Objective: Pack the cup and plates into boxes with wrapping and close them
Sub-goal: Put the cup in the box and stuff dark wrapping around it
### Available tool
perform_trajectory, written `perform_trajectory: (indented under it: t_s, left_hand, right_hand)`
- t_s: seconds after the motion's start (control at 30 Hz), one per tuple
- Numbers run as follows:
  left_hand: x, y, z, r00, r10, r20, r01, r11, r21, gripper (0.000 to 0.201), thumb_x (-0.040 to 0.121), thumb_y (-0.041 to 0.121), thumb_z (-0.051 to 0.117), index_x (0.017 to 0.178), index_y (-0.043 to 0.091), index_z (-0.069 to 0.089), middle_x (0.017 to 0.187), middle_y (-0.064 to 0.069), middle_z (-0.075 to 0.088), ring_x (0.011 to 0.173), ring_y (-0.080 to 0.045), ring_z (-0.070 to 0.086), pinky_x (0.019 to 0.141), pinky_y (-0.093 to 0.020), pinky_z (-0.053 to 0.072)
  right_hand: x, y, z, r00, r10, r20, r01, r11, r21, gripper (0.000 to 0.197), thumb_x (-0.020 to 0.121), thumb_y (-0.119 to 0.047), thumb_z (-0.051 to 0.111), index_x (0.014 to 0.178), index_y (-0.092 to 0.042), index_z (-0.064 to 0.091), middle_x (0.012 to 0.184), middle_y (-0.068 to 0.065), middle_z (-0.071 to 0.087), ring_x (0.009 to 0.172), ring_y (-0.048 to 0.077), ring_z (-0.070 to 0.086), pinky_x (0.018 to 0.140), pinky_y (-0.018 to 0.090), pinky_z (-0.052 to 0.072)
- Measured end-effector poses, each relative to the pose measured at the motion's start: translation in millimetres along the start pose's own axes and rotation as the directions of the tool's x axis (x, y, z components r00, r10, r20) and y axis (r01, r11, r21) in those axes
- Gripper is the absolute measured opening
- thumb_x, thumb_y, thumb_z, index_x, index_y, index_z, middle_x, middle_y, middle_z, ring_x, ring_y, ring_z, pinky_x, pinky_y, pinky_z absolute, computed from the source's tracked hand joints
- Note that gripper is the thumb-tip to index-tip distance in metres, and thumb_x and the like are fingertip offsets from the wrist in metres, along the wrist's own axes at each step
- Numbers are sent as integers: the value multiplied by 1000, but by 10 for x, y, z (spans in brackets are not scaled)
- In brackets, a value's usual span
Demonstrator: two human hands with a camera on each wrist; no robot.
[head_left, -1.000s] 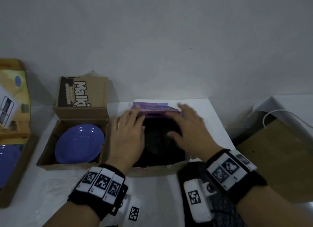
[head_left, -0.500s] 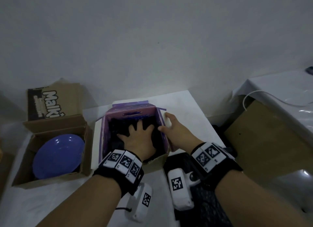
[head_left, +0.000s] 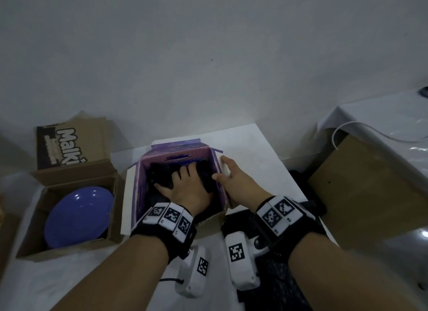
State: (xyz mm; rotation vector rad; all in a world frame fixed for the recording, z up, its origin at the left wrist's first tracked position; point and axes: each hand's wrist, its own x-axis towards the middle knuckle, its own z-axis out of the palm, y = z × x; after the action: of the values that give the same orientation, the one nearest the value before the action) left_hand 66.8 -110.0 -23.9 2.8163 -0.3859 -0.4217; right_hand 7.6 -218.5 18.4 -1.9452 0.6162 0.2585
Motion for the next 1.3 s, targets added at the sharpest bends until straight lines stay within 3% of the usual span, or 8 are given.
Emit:
perform_trajectory:
  t_s: [0.27, 0.47, 0.57, 0.67, 0.83, 0.9, 1.07, 1.3]
  left_hand:
    - [13, -313, -314, 969, -53, 240, 73, 994, -78, 122, 51, 73, 73, 146, 33, 8, 149, -7, 4, 141, -33, 4, 114, -57, 17]
    - [73, -309, -243, 925, -56, 375, 90, 993, -73, 146, 26, 74, 74, 147, 37, 0, 148, -16, 23, 135, -36, 27, 108, -52, 33]
    - [107, -304, -319, 901, -52, 432, 48, 999, 20, 148, 34, 69, 79, 146, 38, -14, 154, -15, 7, 139, -36, 19, 111, -51, 29]
    - [111, -371, -407, 853, -2, 522, -67, 991, 112, 142, 58, 39, 84, 141, 35, -31, 154, -8, -27, 143, -37, 10, 112, -49, 29]
    - [-97, -445, -138, 960, 132, 247, -170, 976, 139, 122, 75, 21, 73, 143, 35, -28, 154, -4, -12, 135, -39, 16, 105, -59, 32]
    - [-101, -481, -107, 959, 156, 238, -191, 973, 131, 121, 76, 22, 72, 143, 34, -28, 154, -4, -12, 136, -38, 13, 106, -59, 31]
    - [73, -435, -379, 861, 76, 502, -128, 989, 69, 131, 65, 41, 78, 141, 39, -29, 155, -5, -27, 144, -36, -14, 116, -55, 12]
    - [45, -249, -159, 934, 92, 346, -117, 992, 50, 92, 67, 38, 75, 133, 47, 11, 149, -7, 0, 139, -48, -2, 103, -68, 27]
  right_hand:
    - [79, 65, 46, 1000, 0, 17, -1, 1000, 28, 59, 98, -36, 44, 149, -33, 14, 136, 15, 49, 103, 32, 59, 54, 22, 45]
    - [91, 82, 44, 999, -27, 22, 27, 999, 21, 59, 98, -37, 43, 150, -32, 14, 132, 15, 50, 81, 25, 59, 52, 21, 45]
    - [114, 112, 46, 999, -37, 37, 36, 999, 33, 60, 98, -38, 43, 149, -34, 13, 118, 13, 52, 63, 19, 55, 48, 24, 46]
    - [144, 130, 61, 998, -47, 40, 45, 998, 42, 59, 98, -38, 42, 149, -33, 13, 104, 9, 51, 59, 18, 53, 51, 26, 47]
    - [168, 148, 82, 998, -50, 40, 48, 997, 53, 59, 98, -39, 43, 149, -32, 15, 106, 7, 50, 60, 16, 51, 52, 26, 45]
    - [182, 156, 84, 998, -52, 38, 51, 997, 50, 60, 97, -39, 43, 149, -32, 14, 107, 7, 47, 62, 15, 50, 51, 25, 44]
    - [188, 157, 101, 998, -52, 39, 50, 998, 49, 59, 98, -37, 42, 149, -32, 13, 97, 8, 51, 58, 17, 52, 46, 23, 43]
    - [189, 157, 97, 998, -51, 41, 50, 998, 41, 58, 98, -37, 42, 149, -32, 13, 84, 6, 53, 56, 19, 53, 46, 24, 43]
